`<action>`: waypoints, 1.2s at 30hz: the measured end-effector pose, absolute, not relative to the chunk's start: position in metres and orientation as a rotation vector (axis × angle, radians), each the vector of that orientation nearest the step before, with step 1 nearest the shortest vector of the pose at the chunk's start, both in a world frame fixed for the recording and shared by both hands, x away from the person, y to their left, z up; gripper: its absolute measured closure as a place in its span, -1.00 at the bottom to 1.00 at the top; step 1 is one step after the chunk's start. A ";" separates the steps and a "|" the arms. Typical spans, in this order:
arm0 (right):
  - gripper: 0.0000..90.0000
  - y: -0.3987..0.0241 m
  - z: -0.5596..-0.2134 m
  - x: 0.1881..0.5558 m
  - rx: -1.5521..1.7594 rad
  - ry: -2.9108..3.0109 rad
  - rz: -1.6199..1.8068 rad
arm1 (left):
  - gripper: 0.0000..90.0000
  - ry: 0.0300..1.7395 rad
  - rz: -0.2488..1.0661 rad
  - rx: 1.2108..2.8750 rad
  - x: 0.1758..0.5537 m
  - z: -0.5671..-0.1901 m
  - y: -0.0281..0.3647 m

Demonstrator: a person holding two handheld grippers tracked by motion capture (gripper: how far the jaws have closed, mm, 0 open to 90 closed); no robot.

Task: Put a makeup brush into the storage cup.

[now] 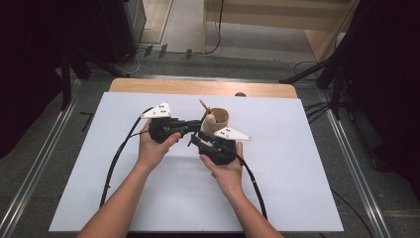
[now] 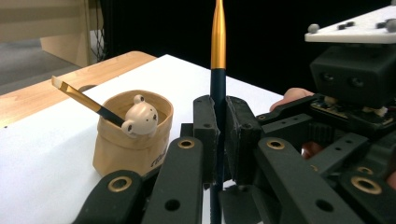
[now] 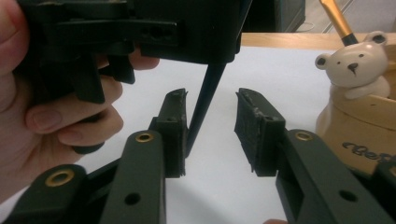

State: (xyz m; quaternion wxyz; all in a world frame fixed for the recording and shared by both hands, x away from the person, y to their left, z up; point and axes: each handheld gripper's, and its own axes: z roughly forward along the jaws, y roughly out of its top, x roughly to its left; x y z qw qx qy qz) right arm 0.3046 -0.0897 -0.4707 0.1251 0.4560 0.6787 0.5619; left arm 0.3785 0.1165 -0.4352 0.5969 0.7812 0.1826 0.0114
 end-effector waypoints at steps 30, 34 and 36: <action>0.89 -0.091 -0.468 0.316 1.370 1.985 1.598 | 0.03 0.440 0.037 1.739 0.374 -0.437 0.124; 0.89 -0.094 -0.466 0.317 1.355 1.969 1.585 | -0.97 0.528 0.125 1.735 0.372 -0.433 0.126; 0.89 -0.096 -0.466 0.317 1.341 1.967 1.576 | -1.00 0.520 0.155 1.734 0.369 -0.432 0.130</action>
